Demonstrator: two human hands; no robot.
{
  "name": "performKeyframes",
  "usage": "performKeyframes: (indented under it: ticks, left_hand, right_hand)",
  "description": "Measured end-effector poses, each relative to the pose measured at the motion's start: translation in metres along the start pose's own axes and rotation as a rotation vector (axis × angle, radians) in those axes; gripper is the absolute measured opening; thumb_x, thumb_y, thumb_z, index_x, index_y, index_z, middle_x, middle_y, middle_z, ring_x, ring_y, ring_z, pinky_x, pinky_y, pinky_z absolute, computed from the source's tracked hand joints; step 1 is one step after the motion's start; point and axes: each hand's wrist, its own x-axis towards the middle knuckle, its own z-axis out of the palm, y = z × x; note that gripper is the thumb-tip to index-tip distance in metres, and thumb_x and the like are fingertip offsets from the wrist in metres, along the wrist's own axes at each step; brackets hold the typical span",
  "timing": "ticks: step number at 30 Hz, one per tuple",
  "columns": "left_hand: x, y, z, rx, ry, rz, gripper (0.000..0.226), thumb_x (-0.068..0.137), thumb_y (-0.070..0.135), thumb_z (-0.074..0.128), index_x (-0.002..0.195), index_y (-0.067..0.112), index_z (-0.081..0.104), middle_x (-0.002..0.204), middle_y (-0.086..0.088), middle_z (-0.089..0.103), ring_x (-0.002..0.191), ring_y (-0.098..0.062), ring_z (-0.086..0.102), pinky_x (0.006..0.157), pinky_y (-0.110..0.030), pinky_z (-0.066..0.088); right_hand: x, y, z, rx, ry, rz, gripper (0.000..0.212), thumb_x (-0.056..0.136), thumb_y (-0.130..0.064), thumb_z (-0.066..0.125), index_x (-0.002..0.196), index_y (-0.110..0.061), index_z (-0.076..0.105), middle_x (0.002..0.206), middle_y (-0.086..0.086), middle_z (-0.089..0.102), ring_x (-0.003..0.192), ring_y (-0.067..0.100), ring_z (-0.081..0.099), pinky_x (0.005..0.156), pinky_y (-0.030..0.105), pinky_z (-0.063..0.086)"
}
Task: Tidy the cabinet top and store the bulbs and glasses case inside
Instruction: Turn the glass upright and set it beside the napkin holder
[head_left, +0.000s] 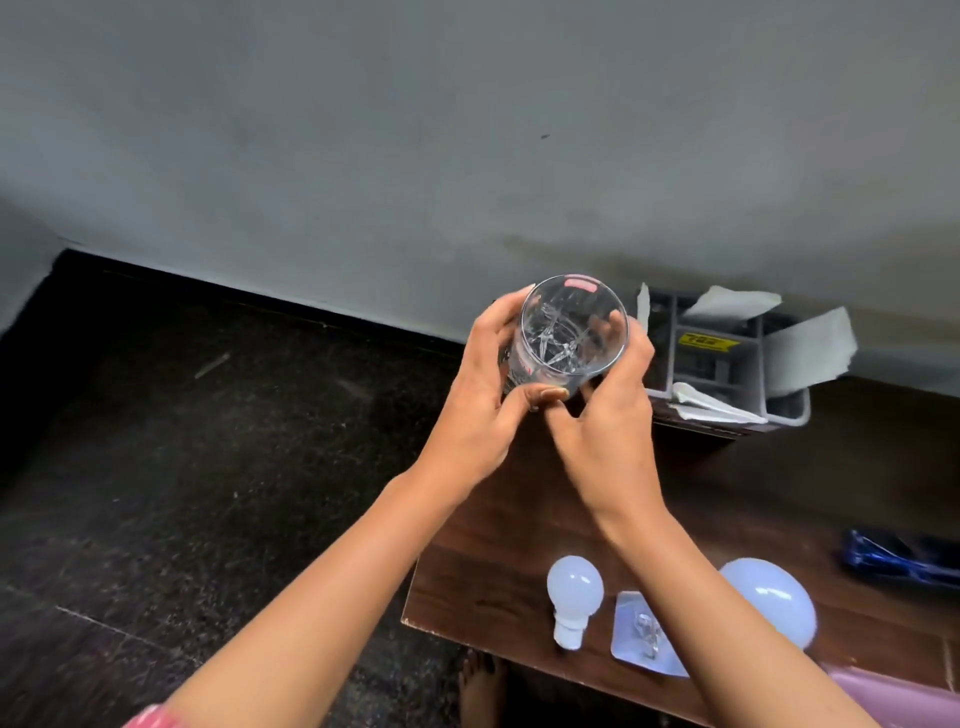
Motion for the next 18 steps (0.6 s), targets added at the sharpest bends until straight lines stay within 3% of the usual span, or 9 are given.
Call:
performKeyframes:
  ticks: [3,7,12,18]
  left_hand:
    - [0.008,-0.007,-0.001,0.013,-0.002,-0.023,0.070,0.078,0.002,0.062,0.127,0.037,0.027,0.128,0.029,0.040,0.127,-0.007,0.042,0.109,-0.045,0.038]
    - [0.013,-0.016,-0.003,0.024,0.013,-0.037,0.069,0.079,0.002,0.061,0.126,0.039,0.027,0.126,0.037,0.039,0.127,-0.006,0.042,0.107,-0.038,0.040]
    - [0.018,-0.023,-0.002,0.034,0.024,-0.034,0.066,0.078,0.003,0.059,0.124,0.038,0.027,0.129,0.019,0.038,0.126,-0.008,0.043,0.104,-0.025,0.042]
    - [0.018,-0.030,-0.004,0.027,-0.002,-0.037,0.066,0.079,0.003,0.060,0.126,0.035,0.026,0.129,0.021,0.036,0.127,-0.009,0.041,0.104,-0.024,0.041]
  right_hand:
    - [0.009,0.005,0.003,-0.013,-0.019,0.024,0.077,0.073,0.005,0.063,0.134,-0.012,0.020,0.125,0.002,0.048,0.115,0.019,0.052,0.094,0.021,0.041]
    - [0.017,0.011,0.005,-0.026,-0.056,0.030,0.076,0.073,0.004,0.066,0.134,-0.009,0.022,0.121,-0.003,0.042,0.112,0.012,0.048,0.088,0.001,0.031]
    - [0.024,0.017,0.008,-0.060,-0.090,0.048,0.077,0.073,0.004,0.066,0.134,-0.008,0.021,0.133,0.012,0.046,0.118,0.020,0.049,0.088,0.004,0.031]
    - [0.024,0.019,0.009,-0.065,-0.092,0.057,0.076,0.073,0.004,0.066,0.134,-0.007,0.022,0.134,0.014,0.046,0.118,0.022,0.050,0.090,0.007,0.033]
